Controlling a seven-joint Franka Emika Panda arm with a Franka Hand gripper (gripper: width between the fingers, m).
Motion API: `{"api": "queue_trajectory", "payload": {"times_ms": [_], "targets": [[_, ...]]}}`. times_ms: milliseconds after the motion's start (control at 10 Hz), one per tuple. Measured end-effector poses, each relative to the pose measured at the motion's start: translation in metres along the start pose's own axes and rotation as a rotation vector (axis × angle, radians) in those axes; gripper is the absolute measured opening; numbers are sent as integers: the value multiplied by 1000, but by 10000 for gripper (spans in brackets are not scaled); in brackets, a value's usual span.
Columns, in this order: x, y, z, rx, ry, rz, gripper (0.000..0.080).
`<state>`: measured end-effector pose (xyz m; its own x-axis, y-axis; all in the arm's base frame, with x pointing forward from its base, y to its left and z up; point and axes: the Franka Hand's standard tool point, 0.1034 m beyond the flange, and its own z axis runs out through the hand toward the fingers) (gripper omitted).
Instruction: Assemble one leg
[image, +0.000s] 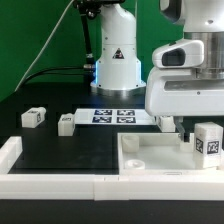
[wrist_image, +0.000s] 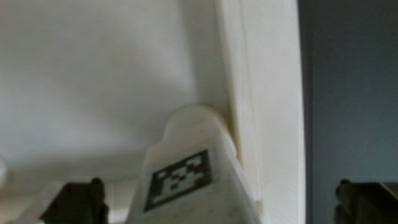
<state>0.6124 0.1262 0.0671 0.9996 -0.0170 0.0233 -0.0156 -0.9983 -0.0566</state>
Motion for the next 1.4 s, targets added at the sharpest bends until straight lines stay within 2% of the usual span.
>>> {"api": "queue_trajectory", "payload": {"times_ms": [300, 400, 500, 600, 700, 900, 1100, 1400], "targets": [[1, 3, -2, -1, -9, -176, 649], [1, 3, -2, -1, -9, -176, 519], [1, 3, -2, -1, -9, -176, 519], [1, 3, -2, -1, -9, -176, 380], [1, 3, -2, -1, -9, -166, 292], [1, 4, -2, 1, -7, -133, 292], [0, 4, -1, 26, -3, 208, 292], [0, 3, -1, 33, 2, 629, 294]]}}
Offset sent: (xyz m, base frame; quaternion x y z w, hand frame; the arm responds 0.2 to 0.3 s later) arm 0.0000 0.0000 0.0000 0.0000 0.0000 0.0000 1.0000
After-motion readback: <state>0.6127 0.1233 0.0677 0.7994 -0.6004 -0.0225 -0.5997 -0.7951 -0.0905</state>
